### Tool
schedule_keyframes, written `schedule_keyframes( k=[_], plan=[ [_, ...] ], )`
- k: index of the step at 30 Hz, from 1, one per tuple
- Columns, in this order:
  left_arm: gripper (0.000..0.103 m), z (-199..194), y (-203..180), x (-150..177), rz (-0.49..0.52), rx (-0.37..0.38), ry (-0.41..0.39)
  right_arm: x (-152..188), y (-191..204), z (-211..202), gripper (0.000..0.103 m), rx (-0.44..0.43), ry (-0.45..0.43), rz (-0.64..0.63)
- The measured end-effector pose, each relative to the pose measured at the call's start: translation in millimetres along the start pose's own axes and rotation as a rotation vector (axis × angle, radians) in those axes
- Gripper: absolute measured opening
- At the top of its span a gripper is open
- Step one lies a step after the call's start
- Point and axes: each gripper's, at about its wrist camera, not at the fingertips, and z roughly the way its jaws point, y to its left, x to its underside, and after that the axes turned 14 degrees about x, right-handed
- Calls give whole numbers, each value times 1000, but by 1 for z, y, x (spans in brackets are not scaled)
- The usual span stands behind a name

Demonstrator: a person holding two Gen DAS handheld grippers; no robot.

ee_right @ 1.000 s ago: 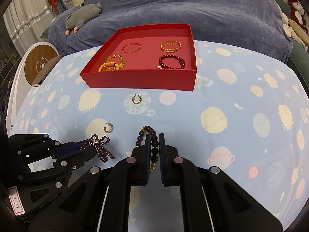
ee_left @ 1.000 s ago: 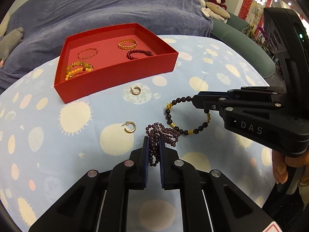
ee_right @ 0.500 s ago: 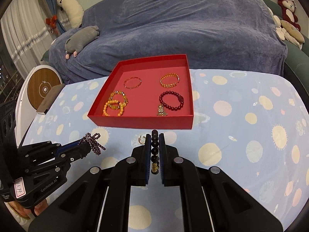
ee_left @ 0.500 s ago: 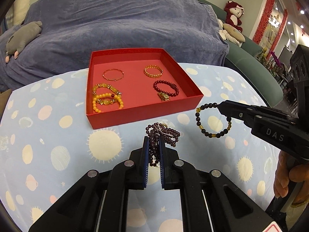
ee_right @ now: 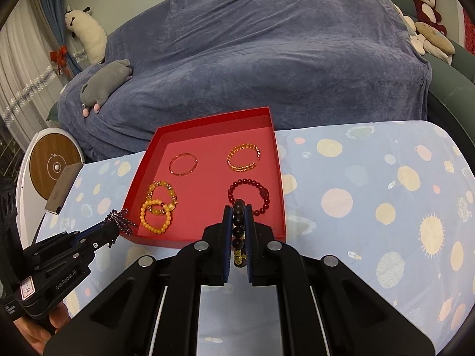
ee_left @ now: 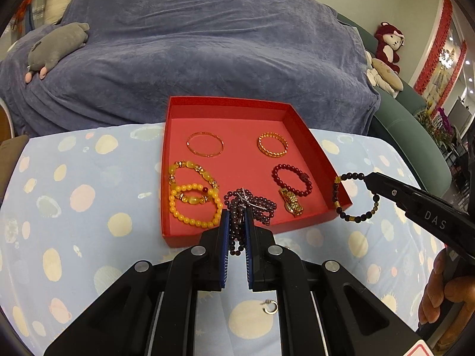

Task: Organize jewelry
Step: 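Lower both strands into the red box and open both tools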

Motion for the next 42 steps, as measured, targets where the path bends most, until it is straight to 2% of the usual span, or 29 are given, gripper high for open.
schedule_keyframes(
  k=[8, 12, 19, 25, 26, 27, 28, 30, 32, 42],
  plan=[
    [7, 27, 11, -38, 0, -10, -13, -33, 27, 28, 8, -24, -31, -47],
    [7, 47, 26, -51, -24, -13, -7, -41, 31, 56, 8, -61, 7, -13],
    [7, 82, 38, -62, -25, -27, 30, -56, 44, 92, 8, -67, 34, -3],
    [8, 102, 43, -64, -34, -33, 57, -54, 54, 114, 8, -48, 59, -38],
    [11, 104, 44, -64, -38, -36, 61, -53, 54, 117, 9, -44, 63, -44],
    [14, 106, 45, -64, -47, -38, 67, -52, 54, 118, 10, -33, 60, -46],
    [15, 106, 46, -64, -55, -37, 64, -51, 52, 117, 15, -19, 54, -46],
    [30, 103, 48, -63, -66, -45, 51, -51, 47, 111, 28, -15, 39, -34],
    [38, 97, 48, -62, -72, -61, 30, -52, 40, 104, 30, -20, 26, -21],
    [43, 52, 45, -49, -78, -89, -1, -38, 19, 49, 32, 6, -20, -33]
  ],
)
